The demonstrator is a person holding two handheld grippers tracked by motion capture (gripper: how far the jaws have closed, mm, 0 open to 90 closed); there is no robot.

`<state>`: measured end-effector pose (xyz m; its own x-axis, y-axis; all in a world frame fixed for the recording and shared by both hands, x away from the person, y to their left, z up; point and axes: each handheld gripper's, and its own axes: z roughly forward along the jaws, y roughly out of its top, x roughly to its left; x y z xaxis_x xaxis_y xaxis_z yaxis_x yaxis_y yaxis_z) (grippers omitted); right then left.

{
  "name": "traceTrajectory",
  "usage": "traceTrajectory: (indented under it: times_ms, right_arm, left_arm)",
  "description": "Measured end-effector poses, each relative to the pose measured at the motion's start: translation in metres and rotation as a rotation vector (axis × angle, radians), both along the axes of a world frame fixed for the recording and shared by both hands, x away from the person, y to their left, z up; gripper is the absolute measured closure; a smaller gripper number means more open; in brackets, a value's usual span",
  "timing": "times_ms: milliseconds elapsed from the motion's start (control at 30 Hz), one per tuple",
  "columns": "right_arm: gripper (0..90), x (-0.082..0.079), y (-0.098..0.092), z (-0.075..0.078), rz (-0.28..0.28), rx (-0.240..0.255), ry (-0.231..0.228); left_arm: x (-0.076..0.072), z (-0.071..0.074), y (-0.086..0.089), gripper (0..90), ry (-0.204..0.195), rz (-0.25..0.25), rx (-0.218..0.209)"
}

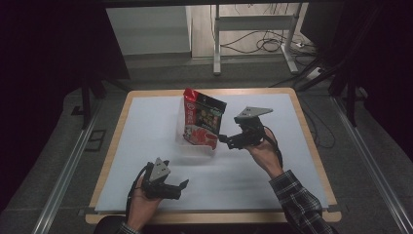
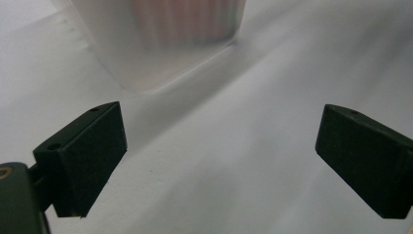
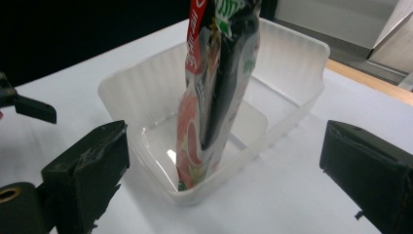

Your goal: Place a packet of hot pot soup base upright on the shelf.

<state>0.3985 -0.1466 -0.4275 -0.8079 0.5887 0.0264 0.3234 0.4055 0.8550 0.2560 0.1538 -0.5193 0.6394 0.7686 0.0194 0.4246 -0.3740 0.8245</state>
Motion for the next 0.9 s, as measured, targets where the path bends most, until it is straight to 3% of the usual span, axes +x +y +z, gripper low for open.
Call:
traceTrajectory:
  times_ms: [433,667,900]
  right_arm:
    - [2.6,-0.008,-0.014,-0.005,-0.004,-0.034,-0.014]
    - [2.3,-0.015,-0.022,-0.008,-0.005,-0.046,-0.01]
    - [2.1,-0.024,-0.029,-0.012,-0.008,-0.072,-0.016]
  left_arm:
    - [-0.001,0.001,0.003,4.0,-0.026,-0.006,-0.008]
    - [0.0,0.002,0.006,3.8,-0.007,-0.011,-0.052]
    - [0.0,0.002,0.006,4.1,-0.002,-0.017,-0.058]
